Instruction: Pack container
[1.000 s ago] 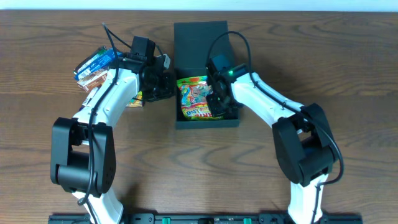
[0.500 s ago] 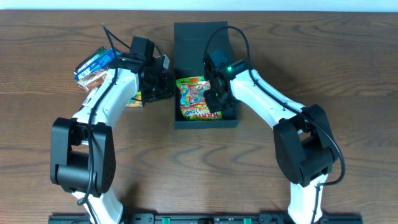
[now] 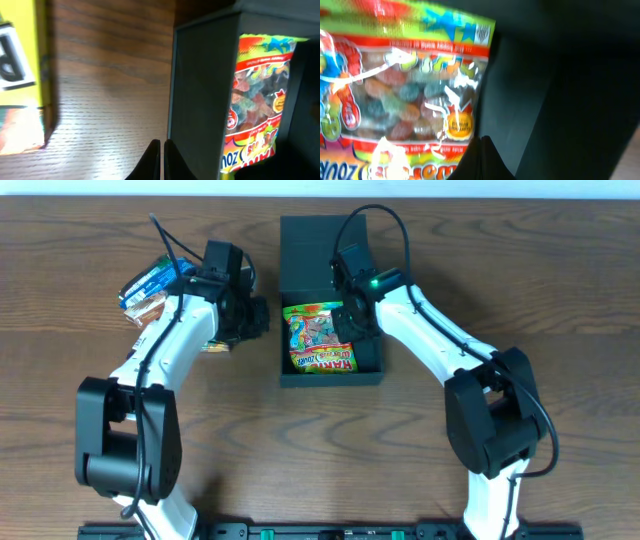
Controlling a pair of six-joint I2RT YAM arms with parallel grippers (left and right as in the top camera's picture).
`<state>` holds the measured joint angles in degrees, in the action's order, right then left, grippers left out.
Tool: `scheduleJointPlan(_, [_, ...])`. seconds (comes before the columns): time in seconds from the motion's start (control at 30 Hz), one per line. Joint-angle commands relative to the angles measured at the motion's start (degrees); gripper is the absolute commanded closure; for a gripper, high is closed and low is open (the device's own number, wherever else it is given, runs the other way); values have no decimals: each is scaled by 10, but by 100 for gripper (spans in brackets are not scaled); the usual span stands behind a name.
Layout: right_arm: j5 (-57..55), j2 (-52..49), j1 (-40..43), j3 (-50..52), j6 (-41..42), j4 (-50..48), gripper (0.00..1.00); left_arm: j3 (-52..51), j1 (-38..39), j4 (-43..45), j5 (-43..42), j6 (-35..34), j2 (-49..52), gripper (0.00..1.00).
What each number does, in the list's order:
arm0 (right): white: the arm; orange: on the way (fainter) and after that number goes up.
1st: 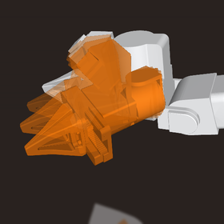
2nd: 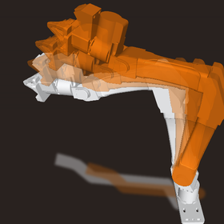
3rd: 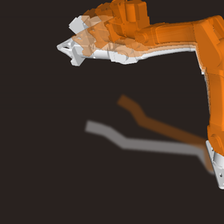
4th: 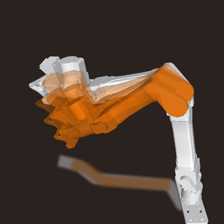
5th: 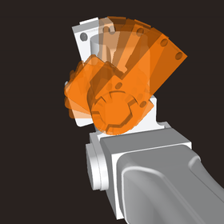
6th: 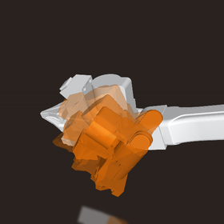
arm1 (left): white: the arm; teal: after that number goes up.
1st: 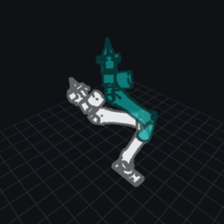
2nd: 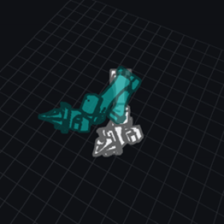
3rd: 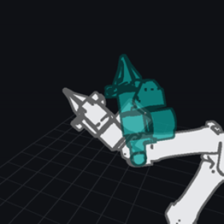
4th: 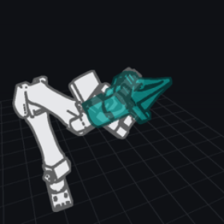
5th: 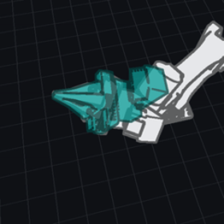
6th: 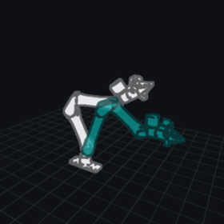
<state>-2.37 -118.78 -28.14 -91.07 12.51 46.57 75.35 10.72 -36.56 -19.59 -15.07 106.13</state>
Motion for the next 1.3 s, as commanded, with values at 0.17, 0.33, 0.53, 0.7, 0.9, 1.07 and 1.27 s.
scheduleJointPlan(0.17, [-1, -41, 1, -10, 18, -4, 99, -11, 12, 18, -30, -13, 23, 94])
scheduleJointPlan(0.33, [32, -42, -1, -10, 18, -6, 98, -11, 21, 24, -30, -13, 23, 94])
scheduleJointPlan(0.53, [78, -42, -1, -10, 18, -19, 98, -11, 24, 26, -30, -19, 23, 94])
scheduleJointPlan(0.7, [103, -42, -8, -10, 18, -28, 99, -11, 26, 25, -30, -19, 23, 94])
scheduleJointPlan(0.9, [93, -39, -11, -13, 16, -22, 99, -11, 28, 25, -30, -19, 23, 94])
scheduleJointPlan(1.07, [-12, -35, -11, -33, 43, 22, 99, -11, 28, 20, -30, -19, 23, 94])
scheduleJointPlan(1.27, [-47, -35, -11, -31, 54, 40, 99, -11, 28, 17, -29, -19, 23, 94])
